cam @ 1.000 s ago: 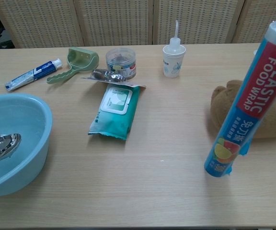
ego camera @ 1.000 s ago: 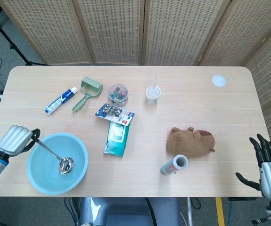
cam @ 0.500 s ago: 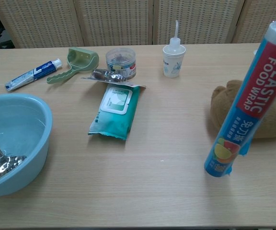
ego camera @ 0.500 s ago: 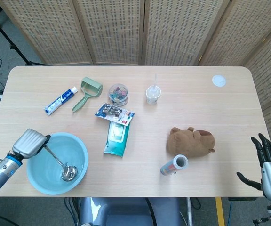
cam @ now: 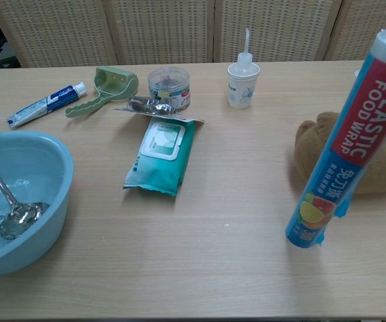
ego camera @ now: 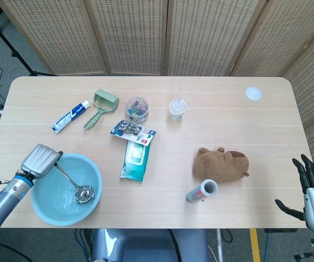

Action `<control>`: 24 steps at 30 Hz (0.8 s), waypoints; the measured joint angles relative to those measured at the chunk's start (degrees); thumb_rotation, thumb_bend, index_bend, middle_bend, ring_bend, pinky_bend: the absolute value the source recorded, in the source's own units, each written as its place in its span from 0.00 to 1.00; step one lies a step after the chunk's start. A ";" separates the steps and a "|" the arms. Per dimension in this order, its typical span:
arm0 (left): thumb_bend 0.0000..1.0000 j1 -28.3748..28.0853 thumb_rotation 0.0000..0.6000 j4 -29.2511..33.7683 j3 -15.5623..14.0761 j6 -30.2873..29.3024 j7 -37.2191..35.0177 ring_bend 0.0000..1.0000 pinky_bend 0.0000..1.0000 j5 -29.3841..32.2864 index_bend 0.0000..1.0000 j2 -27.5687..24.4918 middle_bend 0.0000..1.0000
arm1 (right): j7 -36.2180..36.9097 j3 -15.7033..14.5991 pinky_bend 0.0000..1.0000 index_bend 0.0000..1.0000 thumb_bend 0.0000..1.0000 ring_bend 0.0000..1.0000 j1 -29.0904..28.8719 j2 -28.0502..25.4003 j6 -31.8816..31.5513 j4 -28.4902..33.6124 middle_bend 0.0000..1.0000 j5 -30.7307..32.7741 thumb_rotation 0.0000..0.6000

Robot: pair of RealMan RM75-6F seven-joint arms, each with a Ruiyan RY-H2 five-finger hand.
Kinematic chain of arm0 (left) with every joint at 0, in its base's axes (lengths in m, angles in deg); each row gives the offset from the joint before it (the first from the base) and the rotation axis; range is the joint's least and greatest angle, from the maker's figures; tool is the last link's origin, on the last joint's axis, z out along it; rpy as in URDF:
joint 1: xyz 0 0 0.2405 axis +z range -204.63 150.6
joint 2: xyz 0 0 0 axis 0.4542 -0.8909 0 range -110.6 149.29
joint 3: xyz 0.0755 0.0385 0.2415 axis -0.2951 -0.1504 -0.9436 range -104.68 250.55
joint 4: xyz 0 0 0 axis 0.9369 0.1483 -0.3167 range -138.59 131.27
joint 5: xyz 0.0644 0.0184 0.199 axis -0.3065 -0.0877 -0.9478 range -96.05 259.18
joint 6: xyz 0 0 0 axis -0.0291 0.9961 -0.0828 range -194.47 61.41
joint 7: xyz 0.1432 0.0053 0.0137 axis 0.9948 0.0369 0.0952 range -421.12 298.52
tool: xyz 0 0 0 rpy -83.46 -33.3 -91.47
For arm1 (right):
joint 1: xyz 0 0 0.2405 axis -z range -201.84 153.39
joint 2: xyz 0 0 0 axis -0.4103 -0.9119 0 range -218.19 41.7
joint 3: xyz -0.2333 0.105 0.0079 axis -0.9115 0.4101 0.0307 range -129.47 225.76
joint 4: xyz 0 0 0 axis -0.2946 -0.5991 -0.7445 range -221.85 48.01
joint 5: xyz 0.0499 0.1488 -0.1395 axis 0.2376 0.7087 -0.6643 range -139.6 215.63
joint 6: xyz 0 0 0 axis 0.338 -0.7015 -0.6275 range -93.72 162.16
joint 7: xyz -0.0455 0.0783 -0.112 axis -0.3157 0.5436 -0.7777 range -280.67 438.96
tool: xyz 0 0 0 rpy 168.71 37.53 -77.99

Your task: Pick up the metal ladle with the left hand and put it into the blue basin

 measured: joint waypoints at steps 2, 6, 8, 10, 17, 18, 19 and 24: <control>0.61 -0.08 1.00 0.01 0.29 -0.38 0.20 0.91 0.86 0.55 0.89 0.17 0.97 | 0.01 -0.02 0.00 0.00 0.00 0.00 -0.01 -0.01 0.06 0.02 0.00 0.00 1.00; 0.62 -0.38 1.00 0.22 1.11 -0.71 0.23 0.91 0.86 2.39 0.90 0.42 0.97 | -0.03 -0.06 0.00 0.00 0.00 0.00 0.00 -0.02 0.03 0.04 0.00 -0.17 1.00; 0.62 -0.44 1.00 0.34 1.39 -1.28 -0.14 0.91 0.86 2.50 0.90 0.47 0.97 | -0.04 -0.07 0.00 0.00 0.00 0.00 0.02 0.00 -0.02 0.04 0.00 -0.19 1.00; 0.62 -0.39 1.00 0.31 1.50 -1.87 -1.02 0.91 0.86 2.03 0.90 0.47 0.97 | -0.06 -0.07 0.00 0.00 0.00 0.00 0.03 0.02 -0.02 0.01 0.00 -0.17 1.00; 0.61 0.38 1.00 -0.40 1.41 -4.27 -7.80 0.91 0.86 -1.30 0.90 -1.11 0.97 | -0.33 -0.30 0.00 0.00 0.00 0.00 -0.01 0.19 0.18 0.05 0.00 -0.48 1.00; 0.61 0.53 1.00 -0.40 1.30 -4.60 -8.42 0.91 0.86 -1.84 0.90 -1.59 0.97 | -0.40 -0.33 0.00 0.00 0.00 0.00 0.01 0.23 0.14 0.06 0.00 -0.57 1.00; 0.61 0.68 1.00 -0.35 1.19 -4.95 -8.94 0.91 0.86 -2.34 0.90 -2.08 0.97 | -0.48 -0.38 0.00 0.00 0.00 0.00 0.04 0.28 0.09 0.11 0.00 -0.64 1.00; 0.61 1.38 1.00 0.49 0.79 -6.78 -10.30 0.91 0.86 -4.21 0.90 -4.10 0.97 | -0.71 -0.48 0.00 0.00 0.00 0.00 0.08 0.41 0.06 0.15 0.00 -0.83 1.00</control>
